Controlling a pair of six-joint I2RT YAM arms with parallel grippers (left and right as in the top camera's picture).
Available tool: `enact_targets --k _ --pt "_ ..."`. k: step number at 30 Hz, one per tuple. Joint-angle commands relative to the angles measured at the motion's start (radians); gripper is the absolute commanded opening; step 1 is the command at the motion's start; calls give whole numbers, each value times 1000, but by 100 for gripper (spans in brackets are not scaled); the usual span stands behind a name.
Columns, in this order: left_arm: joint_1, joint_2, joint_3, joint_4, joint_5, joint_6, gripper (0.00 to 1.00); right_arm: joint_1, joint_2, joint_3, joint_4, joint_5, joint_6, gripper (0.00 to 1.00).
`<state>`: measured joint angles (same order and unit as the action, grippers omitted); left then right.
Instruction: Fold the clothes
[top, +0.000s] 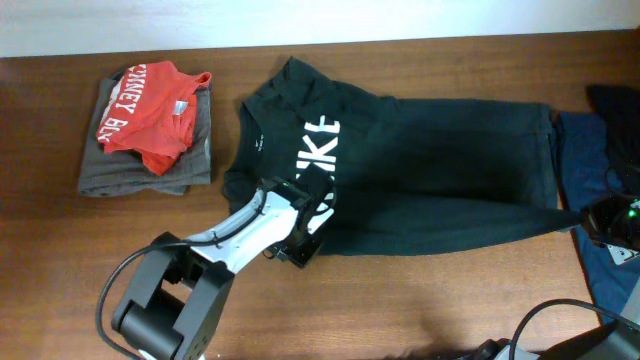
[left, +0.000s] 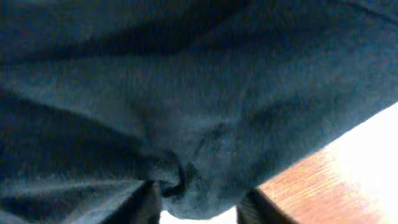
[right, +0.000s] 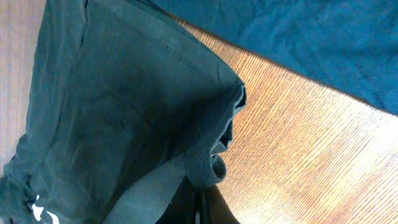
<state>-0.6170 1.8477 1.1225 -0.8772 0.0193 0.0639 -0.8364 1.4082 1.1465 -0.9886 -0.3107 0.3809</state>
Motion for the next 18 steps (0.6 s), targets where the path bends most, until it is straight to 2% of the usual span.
enact_targets --k 1,2,4,7,9,15,18 --pt "-11 20 -7 -15 11 35 5 -1 -5 13 1 16 -6 4" --pt "-11 20 -4 -23 11 35 1 -1 -5 13 1 16 -6 4" --pt "-11 16 35 -99 16 8 0 -1 -5 13 0 16 -6 4" --pt "-11 -48 159 -300 75 9 0 -1 -5 13 1 16 -6 4" --pt "-11 -82 187 -356 75 9 0 -1 -5 13 1 16 -6 4" --pt "-11 -109 188 -412 74 10 0 -1 -5 13 1 16 -6 4" --pt "-11 -109 188 -385 67 31 1 -1 -5 13 1 16 -6 4"
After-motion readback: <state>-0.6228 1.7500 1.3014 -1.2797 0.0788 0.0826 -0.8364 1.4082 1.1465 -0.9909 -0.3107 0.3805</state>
